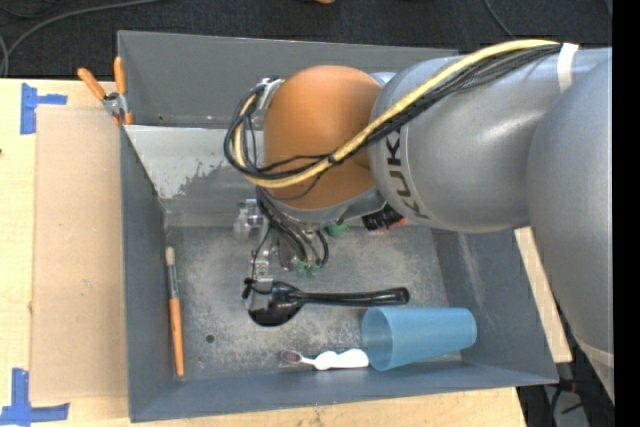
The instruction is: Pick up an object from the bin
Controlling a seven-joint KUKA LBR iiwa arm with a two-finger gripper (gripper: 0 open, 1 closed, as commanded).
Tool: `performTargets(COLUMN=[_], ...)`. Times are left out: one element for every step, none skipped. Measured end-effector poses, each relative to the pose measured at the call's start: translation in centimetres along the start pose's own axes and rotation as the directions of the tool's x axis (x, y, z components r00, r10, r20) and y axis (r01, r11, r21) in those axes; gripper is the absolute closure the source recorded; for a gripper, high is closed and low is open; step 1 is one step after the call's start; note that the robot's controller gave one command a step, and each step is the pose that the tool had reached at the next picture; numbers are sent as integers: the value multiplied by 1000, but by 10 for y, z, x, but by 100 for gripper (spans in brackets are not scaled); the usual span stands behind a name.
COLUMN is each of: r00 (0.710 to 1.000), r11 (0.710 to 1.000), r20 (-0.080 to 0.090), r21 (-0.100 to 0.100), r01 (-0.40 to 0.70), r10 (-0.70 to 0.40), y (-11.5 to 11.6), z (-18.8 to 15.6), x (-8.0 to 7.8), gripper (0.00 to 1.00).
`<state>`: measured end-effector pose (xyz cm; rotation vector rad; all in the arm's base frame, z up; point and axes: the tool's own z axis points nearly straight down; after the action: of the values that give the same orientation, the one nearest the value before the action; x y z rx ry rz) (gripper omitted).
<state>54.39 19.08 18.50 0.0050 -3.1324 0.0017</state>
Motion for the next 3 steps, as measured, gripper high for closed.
performTargets(r00=[1000, 987, 986], r11=[1000, 987, 986], r20=[7, 6, 10], r21=[-1, 0, 0], r01=[-4, 161, 165], r10=[4, -161, -165], y=[-1, -18, -58], z=[-5, 70, 73], x=[-2, 8, 29], gripper=[0, 0, 0])
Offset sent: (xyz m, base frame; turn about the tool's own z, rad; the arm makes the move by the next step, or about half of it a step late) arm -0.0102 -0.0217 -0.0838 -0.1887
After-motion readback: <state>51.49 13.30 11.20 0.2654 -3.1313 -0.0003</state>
